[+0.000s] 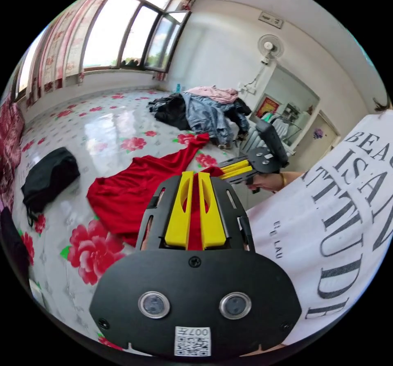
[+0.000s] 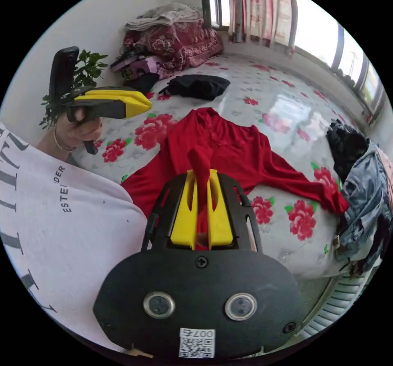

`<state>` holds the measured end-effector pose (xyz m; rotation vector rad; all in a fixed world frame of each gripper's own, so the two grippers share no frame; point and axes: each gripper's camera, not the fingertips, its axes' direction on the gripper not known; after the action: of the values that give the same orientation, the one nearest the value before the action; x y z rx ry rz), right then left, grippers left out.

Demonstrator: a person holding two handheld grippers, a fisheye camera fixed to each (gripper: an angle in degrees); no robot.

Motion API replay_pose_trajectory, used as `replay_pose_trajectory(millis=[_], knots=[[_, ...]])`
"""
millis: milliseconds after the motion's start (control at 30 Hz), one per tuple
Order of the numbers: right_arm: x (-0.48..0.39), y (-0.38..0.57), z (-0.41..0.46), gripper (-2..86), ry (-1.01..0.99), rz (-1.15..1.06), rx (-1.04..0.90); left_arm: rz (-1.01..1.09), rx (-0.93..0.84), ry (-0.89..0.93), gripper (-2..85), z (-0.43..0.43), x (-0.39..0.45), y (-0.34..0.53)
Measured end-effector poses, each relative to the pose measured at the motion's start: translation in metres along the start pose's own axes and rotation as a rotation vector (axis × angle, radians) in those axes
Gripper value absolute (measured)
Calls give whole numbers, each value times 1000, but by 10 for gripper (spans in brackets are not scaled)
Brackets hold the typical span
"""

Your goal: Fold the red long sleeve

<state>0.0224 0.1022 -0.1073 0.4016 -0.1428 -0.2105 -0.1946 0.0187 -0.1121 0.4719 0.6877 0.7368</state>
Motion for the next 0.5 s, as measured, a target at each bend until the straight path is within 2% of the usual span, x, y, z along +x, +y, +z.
replay_pose_trajectory(millis=[167, 300, 400, 500], knots=[[66, 39, 2, 51, -248, 330, 48, -162, -167, -210, 38, 37, -49, 29], [106, 79, 36, 60, -404, 579, 10, -272, -246, -240, 48, 77, -79, 40], [120, 99, 49, 65, -356, 655, -44, -330, -266, -263, 49, 93, -89, 37], [138, 109, 37, 67, -284, 688, 13, -346, -236, -258, 49, 94, -92, 29]])
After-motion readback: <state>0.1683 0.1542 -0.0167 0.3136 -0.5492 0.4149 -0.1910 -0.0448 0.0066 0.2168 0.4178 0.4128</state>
